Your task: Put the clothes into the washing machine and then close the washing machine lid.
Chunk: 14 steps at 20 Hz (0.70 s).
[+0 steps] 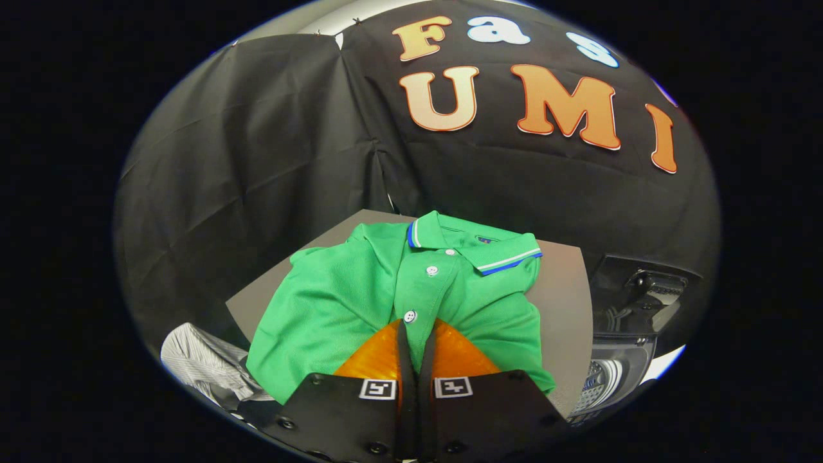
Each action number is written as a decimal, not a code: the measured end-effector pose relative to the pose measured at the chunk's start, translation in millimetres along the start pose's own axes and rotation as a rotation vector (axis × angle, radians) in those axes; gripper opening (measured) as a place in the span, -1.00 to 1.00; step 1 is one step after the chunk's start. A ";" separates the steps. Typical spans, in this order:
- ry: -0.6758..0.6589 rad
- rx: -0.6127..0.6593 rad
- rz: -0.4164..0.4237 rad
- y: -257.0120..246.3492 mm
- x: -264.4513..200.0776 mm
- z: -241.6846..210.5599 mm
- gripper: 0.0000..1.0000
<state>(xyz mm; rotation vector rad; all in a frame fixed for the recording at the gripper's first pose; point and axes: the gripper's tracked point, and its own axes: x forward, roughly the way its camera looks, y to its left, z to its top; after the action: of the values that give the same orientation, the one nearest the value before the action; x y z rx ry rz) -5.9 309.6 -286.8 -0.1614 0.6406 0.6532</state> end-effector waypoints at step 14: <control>-0.221 0.075 -0.031 -39.1 -88.7 96.5 -0.84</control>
<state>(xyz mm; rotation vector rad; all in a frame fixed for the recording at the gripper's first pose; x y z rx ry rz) 12.4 265.2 -158.6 -0.0288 0.4481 0.6068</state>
